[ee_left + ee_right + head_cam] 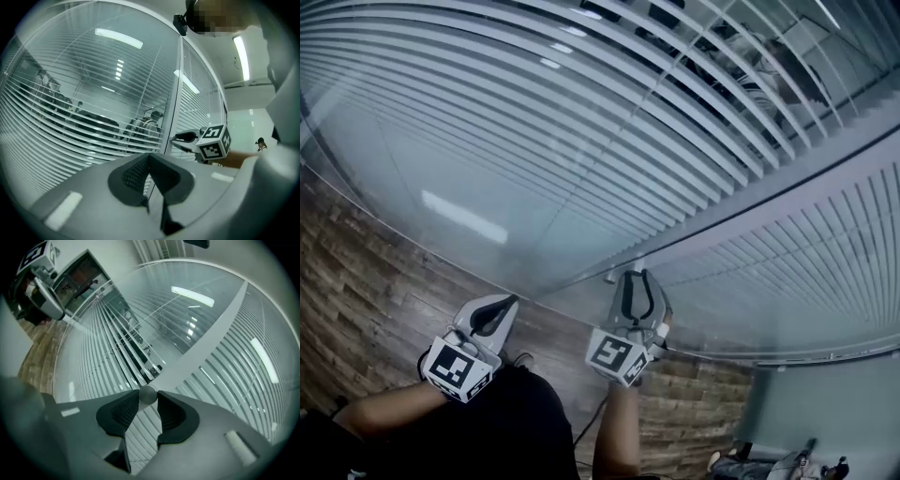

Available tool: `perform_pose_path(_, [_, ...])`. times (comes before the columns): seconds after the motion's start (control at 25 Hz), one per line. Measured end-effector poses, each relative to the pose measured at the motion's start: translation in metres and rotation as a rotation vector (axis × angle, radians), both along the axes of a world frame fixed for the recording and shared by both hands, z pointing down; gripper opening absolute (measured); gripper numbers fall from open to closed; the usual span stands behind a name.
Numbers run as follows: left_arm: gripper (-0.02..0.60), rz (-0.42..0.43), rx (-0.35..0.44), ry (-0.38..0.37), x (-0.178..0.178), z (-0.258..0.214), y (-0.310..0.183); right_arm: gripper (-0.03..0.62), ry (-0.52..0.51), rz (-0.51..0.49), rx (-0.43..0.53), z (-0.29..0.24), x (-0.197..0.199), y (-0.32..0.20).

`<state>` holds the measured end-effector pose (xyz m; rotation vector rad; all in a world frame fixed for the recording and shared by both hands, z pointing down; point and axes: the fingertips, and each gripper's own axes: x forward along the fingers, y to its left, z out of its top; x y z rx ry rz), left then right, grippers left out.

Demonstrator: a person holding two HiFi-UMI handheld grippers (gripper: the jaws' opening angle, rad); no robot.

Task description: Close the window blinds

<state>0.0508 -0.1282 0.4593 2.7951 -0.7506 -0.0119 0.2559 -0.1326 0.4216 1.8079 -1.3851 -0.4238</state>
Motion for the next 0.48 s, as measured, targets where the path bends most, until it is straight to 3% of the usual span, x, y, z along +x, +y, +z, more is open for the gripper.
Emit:
perform_pose_path(0.08, [0.002, 0.003, 0.003, 0.001, -0.0021, 0.0000, 0.0016, 0.129, -0.014, -0.005, 0.001, 0.0013, -0.0030, 0.0000])
perform_pose_path(0.12, [0.002, 0.001, 0.003, 0.001, -0.0036, 0.0003, 0.0019, 0.129, -0.069, -0.010, 0.014, 0.0023, -0.0034, 0.0002])
perform_pose_path(0.2, [0.002, -0.003, -0.003, 0.001, -0.0063, 0.0015, 0.0022, 0.134, -0.300, -0.016, 0.078, 0.0016, -0.0030, 0.0009])
perform_pose_path(0.32, [0.002, -0.002, -0.005, -0.002, -0.0083, 0.0032, 0.0029, 0.164, -0.744, -0.008, 0.246, -0.0010, -0.0003, 0.0066])
perform_pose_path(0.48, [0.002, -0.007, -0.010, -0.005, -0.0076, 0.0046, -0.0007, 0.170, -1.077, 0.018, 0.379, 0.0044, 0.0015, 0.0082])
